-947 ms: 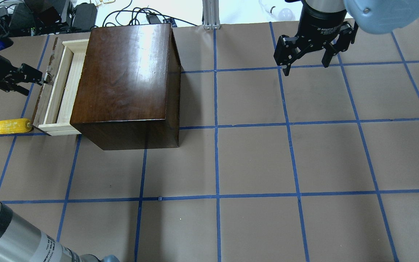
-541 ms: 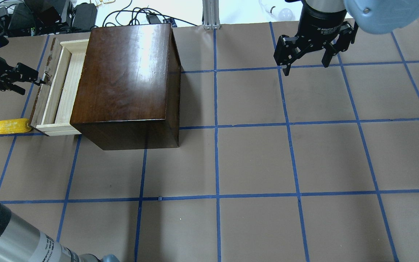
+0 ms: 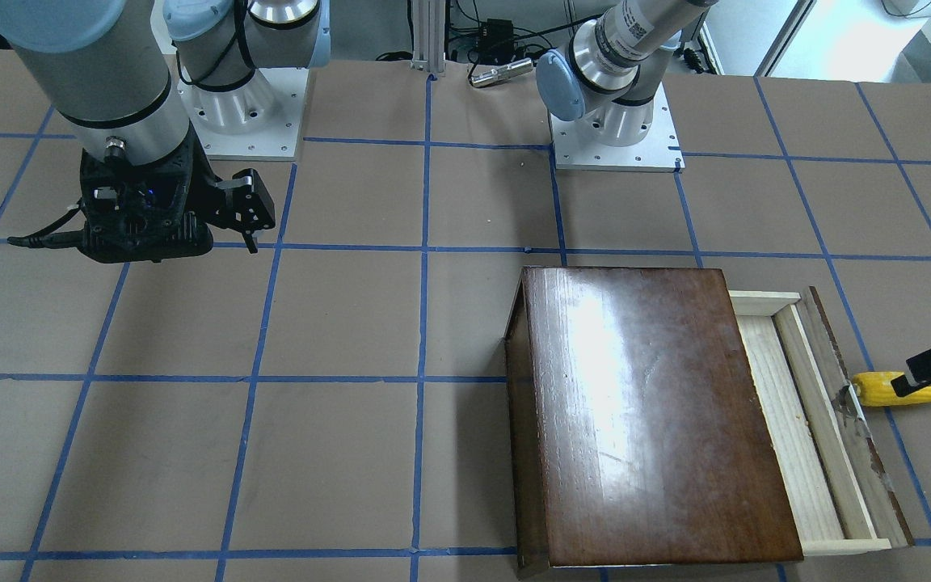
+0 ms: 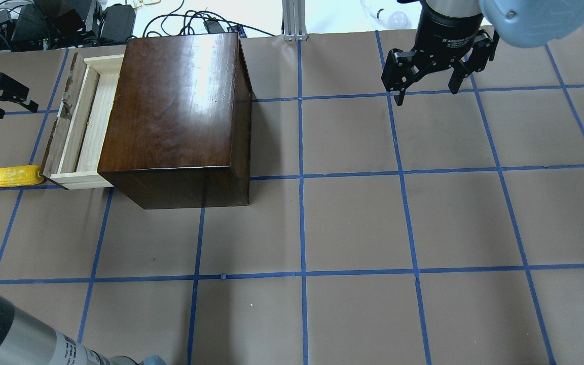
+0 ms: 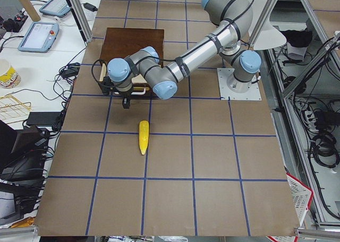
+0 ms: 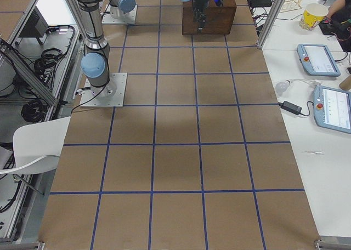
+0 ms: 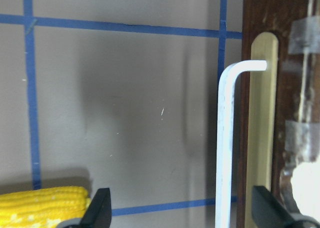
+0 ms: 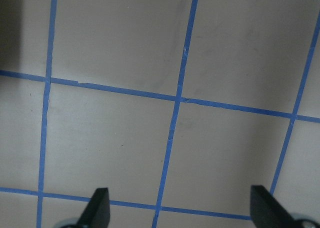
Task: Open drawer and put corn inside
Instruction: 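Release the handle and raise the left gripper away from the drawer, then lower the left gripper over the yellow corn cob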
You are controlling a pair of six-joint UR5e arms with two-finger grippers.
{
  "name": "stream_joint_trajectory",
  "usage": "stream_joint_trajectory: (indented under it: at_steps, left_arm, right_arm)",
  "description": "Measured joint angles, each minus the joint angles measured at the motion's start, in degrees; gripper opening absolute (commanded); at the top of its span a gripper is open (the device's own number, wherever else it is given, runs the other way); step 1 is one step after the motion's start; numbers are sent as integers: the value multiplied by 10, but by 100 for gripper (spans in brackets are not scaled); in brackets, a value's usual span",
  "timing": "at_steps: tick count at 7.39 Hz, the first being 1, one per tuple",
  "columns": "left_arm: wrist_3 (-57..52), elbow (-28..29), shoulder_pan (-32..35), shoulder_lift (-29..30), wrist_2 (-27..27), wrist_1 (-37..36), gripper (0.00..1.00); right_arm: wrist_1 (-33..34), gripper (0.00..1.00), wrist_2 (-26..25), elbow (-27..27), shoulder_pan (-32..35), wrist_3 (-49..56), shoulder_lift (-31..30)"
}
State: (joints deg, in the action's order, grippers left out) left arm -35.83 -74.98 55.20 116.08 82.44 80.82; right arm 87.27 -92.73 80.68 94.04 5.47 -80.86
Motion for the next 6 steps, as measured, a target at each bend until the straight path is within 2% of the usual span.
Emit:
stream_joint_trajectory:
  at_steps: [3, 6]
  left_arm:
    - [-65, 7, -11, -31, 68, 7, 100]
    - [-113, -1, -29, -30, 96, 7, 100]
  right_arm:
    - [0, 100, 0, 0, 0, 0, 0]
    - [0, 100, 0, 0, 0, 0, 0]
